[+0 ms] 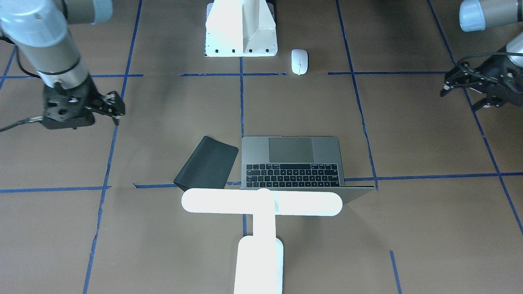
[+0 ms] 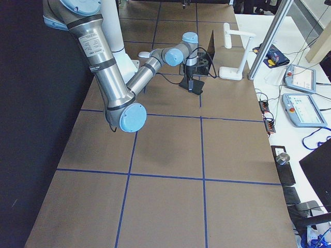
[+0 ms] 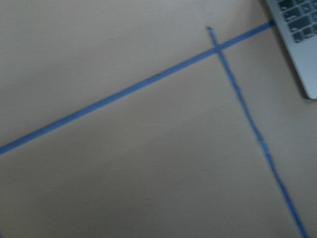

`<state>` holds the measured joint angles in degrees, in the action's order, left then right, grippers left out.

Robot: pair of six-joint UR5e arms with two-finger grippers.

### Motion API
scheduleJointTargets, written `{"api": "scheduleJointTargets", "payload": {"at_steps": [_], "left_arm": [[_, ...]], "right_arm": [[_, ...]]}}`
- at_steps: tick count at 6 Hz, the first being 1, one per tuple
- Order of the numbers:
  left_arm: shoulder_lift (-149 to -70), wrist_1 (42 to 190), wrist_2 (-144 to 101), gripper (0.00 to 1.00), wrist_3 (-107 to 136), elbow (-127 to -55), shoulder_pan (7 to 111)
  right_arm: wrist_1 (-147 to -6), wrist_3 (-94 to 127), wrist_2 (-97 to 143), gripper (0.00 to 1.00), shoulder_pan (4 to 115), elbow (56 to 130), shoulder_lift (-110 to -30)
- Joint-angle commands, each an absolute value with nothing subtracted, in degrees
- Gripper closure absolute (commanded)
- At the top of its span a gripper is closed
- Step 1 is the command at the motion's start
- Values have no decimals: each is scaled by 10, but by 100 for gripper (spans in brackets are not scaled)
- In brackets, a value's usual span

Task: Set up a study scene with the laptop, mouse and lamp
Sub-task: 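Release the mouse pad and withdraw the right gripper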

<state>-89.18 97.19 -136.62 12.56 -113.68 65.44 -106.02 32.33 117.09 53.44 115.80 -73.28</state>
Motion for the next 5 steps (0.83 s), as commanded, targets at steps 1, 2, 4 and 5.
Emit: {"api": "scheduleJointTargets", "payload": {"at_steps": [1, 2, 4, 5], "left_arm": [[-892, 973, -1316, 0, 251, -1212, 578], [-891, 973, -1293, 0, 309, -1249, 533], [-889, 973, -1183, 0, 461, -1332, 387], [-889, 974, -1086, 0, 535, -1343, 284]], "right_arm": [[-1060, 126, 1230, 0, 653, 1195, -853], [-1059, 4, 1266, 0, 733, 1199, -917], [-1059, -180, 1313, 0, 865, 1194, -1030], [-1060, -219, 1313, 0, 898, 1194, -1055]]}}
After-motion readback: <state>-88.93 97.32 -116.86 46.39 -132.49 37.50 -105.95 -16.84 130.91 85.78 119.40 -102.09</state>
